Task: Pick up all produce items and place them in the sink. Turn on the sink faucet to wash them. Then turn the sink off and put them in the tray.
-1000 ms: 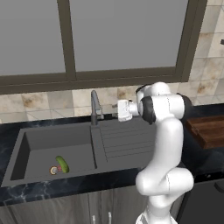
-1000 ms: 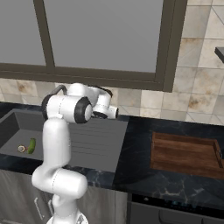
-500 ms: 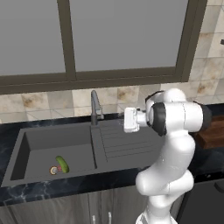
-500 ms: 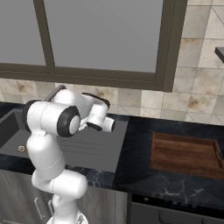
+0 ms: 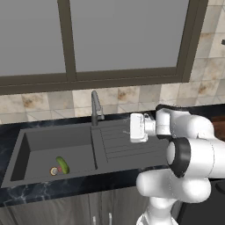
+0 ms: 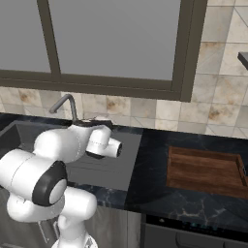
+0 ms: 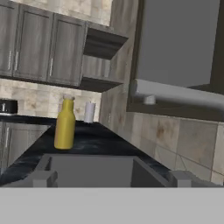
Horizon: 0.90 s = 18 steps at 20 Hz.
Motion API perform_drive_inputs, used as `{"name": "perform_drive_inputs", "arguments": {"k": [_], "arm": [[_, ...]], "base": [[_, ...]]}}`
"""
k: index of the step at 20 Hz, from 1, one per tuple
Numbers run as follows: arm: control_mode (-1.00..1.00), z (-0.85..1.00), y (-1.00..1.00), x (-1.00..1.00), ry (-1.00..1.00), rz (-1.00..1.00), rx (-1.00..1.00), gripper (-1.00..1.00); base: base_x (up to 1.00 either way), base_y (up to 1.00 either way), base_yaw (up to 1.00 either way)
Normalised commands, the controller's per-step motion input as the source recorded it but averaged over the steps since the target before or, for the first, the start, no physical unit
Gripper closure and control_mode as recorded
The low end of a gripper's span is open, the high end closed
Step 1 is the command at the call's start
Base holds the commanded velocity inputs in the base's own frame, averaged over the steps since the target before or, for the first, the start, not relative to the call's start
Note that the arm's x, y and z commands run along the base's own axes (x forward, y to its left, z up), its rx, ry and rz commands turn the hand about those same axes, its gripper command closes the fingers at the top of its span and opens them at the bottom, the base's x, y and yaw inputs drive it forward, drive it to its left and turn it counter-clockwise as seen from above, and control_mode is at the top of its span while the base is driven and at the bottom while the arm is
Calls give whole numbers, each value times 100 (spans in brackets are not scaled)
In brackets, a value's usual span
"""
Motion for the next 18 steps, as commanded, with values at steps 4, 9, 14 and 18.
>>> {"name": "perform_drive_inputs", "arguments": {"k": [4,9,14,18], "arm": [[-100,55,20,-65,10,0,-8,-100],[-100,54,30,-43,20,0,-18,-100],[-100,19,41,-39,23,-4,-17,-100],[-100,0,39,-42,20,-15,-11,-100]], "base": [[0,0,0],[0,0,0],[0,0,0],[0,0,0]]}}
